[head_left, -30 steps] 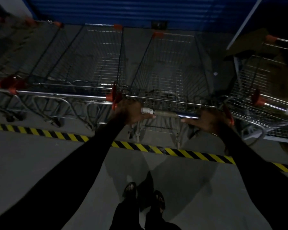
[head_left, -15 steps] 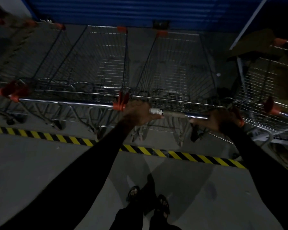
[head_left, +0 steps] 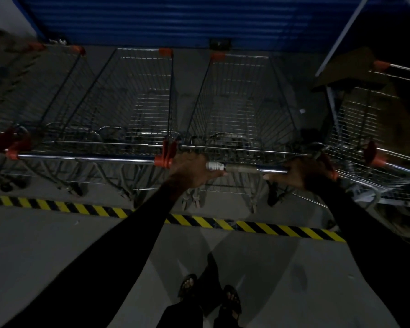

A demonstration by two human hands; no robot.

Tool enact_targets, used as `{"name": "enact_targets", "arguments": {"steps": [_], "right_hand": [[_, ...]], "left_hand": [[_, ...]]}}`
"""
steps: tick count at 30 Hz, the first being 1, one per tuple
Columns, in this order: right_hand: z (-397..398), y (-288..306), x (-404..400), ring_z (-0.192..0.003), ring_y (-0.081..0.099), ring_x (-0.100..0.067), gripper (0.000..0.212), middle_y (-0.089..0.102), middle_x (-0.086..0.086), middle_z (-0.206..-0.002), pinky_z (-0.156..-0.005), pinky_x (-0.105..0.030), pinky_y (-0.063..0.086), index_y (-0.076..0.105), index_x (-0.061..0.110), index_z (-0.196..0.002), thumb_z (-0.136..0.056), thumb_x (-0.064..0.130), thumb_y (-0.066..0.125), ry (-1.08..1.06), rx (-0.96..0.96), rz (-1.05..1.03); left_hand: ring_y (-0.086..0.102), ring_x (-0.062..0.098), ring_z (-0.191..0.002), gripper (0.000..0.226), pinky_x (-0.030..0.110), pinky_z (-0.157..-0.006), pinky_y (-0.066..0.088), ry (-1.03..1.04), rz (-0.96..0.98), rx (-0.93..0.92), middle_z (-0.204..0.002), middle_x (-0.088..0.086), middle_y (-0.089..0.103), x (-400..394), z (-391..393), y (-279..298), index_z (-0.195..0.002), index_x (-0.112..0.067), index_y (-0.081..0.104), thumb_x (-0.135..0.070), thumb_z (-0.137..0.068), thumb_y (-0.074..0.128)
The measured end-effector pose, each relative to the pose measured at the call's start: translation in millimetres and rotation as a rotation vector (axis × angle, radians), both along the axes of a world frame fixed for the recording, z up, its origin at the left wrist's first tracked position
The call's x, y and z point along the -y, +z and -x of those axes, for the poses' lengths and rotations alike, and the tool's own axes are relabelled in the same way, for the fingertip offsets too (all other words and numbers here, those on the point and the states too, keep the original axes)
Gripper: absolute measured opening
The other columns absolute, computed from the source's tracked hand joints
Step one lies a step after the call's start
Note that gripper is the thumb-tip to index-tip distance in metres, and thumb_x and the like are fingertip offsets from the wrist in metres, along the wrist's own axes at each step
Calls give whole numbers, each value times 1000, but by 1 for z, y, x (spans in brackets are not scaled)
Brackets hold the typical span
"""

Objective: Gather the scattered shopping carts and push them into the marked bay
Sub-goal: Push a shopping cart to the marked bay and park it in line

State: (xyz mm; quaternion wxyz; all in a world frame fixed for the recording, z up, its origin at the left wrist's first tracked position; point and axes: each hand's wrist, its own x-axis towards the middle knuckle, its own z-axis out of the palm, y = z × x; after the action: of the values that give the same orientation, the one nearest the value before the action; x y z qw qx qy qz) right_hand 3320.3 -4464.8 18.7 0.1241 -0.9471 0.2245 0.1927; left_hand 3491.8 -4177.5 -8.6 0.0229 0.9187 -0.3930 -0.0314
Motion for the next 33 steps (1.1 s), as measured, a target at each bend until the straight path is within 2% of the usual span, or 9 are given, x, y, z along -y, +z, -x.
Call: {"name": "enact_targets", "arguments": {"steps": [7,11,14,17,20,23,24,28,33], "right_hand": [[2,10,1,-90,68,-13,110,76,7,-105,-86,-33,57,77,40,-111,-52,117,25,2,16,70],[3,11,0,-88,66,-14,106,77,4,-105,-77,-31,49,79,34,-108,-58,114,32,1,-4,86],[3,11,3,-82,68,-12,105,78,0,-93,-67,-27,45,81,27,-98,-60,113,34,2,11,84],[7,18,1,-69,60,-6,70,75,-3,-88,-60,-20,42,76,36,-85,-74,100,50,6,26,15],[8,22,-2,-79,66,-13,51,76,-2,-90,-69,-25,50,78,39,-97,-83,85,61,49,78,-49],[15,26,-8,-78,59,-4,26,60,16,-79,-65,-4,37,63,36,-89,-95,61,69,80,225,-100],[20,28,-12,-78,61,-5,32,60,13,-80,-67,-6,38,64,33,-91,-96,64,66,86,298,-42],[45,8,-16,-108,68,-35,53,74,-8,-108,-99,-53,53,75,24,-111,-86,66,55,17,573,203],[87,5,-39,-144,47,-37,53,53,-13,-153,-106,-55,50,68,19,-130,-94,57,59,-249,674,79]], "left_hand": [[73,21,-76,75,30,-67,51,25,32,11,-78,4,74,3,4,-3,-62,-25,45,-98,-79,47],[71,19,-72,85,28,-60,46,34,11,9,-74,0,73,2,3,-8,-68,-27,53,-107,-72,26],[71,15,-74,104,28,-65,55,61,43,-61,-77,-5,74,2,2,-11,-82,-27,73,-113,-65,16],[75,15,-88,104,32,-76,61,59,70,-111,-91,-9,78,1,2,-8,-107,-39,79,-113,-66,18],[74,18,-90,95,29,-73,57,65,94,-123,-94,-5,77,-1,8,-1,-110,-32,76,-106,-73,28],[73,24,-91,84,35,-72,58,58,250,-77,-97,1,75,-4,19,4,-106,-26,69,-99,-79,38],[72,27,-92,79,38,-74,57,40,294,-29,-100,3,75,-5,23,6,-108,-24,68,-94,-83,43],[64,35,-108,58,46,-89,53,-10,301,114,-115,10,71,-12,44,8,-122,-18,67,-69,-96,57],[63,35,-109,37,42,-86,50,33,409,77,-118,10,68,-9,82,7,-120,-16,70,-43,-96,63]]}}
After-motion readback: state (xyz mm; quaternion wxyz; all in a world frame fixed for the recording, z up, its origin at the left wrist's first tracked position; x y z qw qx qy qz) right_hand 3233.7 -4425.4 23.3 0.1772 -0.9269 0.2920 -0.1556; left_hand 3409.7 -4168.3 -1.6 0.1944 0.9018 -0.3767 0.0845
